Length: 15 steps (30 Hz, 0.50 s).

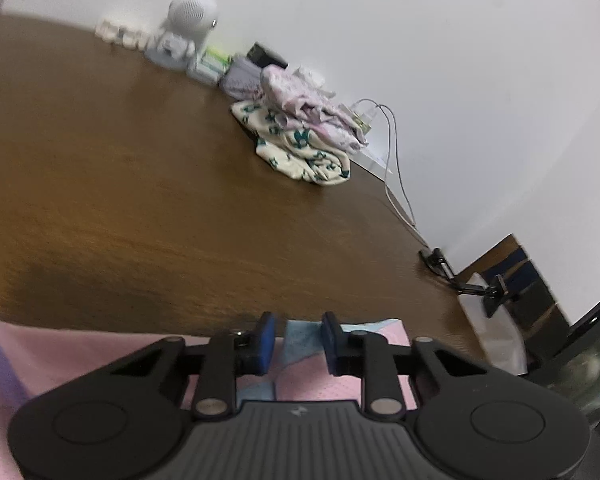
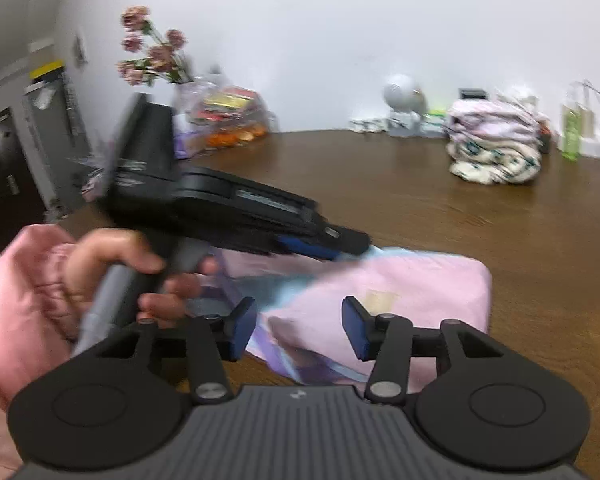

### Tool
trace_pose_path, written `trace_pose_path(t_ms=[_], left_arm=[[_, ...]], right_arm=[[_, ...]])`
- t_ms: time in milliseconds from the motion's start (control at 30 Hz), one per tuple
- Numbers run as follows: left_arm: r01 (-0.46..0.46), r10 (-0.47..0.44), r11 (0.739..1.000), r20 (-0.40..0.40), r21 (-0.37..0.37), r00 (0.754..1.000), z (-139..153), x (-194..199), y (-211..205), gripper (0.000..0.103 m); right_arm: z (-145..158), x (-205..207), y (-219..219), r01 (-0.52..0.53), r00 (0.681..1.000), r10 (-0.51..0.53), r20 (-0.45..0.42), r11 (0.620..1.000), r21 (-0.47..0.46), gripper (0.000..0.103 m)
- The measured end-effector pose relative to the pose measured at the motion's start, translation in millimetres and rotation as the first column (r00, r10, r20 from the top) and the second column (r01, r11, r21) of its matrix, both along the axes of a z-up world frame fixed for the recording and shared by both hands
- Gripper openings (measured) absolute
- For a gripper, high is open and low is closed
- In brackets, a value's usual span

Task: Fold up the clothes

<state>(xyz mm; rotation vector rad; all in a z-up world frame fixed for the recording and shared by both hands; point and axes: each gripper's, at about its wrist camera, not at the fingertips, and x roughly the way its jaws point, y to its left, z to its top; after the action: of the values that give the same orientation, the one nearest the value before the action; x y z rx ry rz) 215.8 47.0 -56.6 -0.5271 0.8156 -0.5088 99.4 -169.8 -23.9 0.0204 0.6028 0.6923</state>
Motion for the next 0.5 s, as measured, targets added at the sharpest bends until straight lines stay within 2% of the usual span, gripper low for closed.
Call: trace_pose_path(t_ms=[167, 200, 233, 267, 400, 500], left_arm=[[-0.001, -0.004, 0.995, 0.056, 0.095, 0.998, 12.0, -12.9, -9.6, 0.005], [-0.002, -0.006, 0.993, 0.068, 0.117, 0.998, 14.8, -15.8, -11.7, 0.004], [-0.004, -0.008, 0.990, 0.081, 0.138, 0.997, 17.6, -18.7, -13.8, 0.003], [-0.005, -0.010, 0.987, 0.094, 0.160, 0.996, 20.4, -21.7, -15.9, 0.003], [-0.015, -0.021, 0.970, 0.143, 0.244, 0.989, 31.5, -33.4, -24.3, 0.003], [-0.025, -0.032, 0.952, 0.180, 0.305, 0.983, 39.9, -42.2, -30.6, 0.004]], right_arm=[[-6.0, 4.5, 26.5, -0.040, 0.999, 0.041, 0.010, 0.993, -0.109, 0.047], [-9.2, 6.5, 31.4, -0.034, 0.999, 0.035, 0.007, 0.989, -0.141, 0.037], [-12.0, 8.0, 34.4, -0.028, 1.000, 0.028, 0.000, 0.986, -0.162, 0.015], [-14.8, 9.4, 36.7, -0.021, 1.000, 0.020, -0.007, 0.984, -0.179, 0.006], [-3.6, -3.8, 29.1, -0.012, 0.999, 0.015, 0.029, 0.993, -0.119, 0.004], [3.2, -7.1, 21.4, -0.033, 0.999, 0.034, 0.003, 0.999, -0.037, 0.004]])
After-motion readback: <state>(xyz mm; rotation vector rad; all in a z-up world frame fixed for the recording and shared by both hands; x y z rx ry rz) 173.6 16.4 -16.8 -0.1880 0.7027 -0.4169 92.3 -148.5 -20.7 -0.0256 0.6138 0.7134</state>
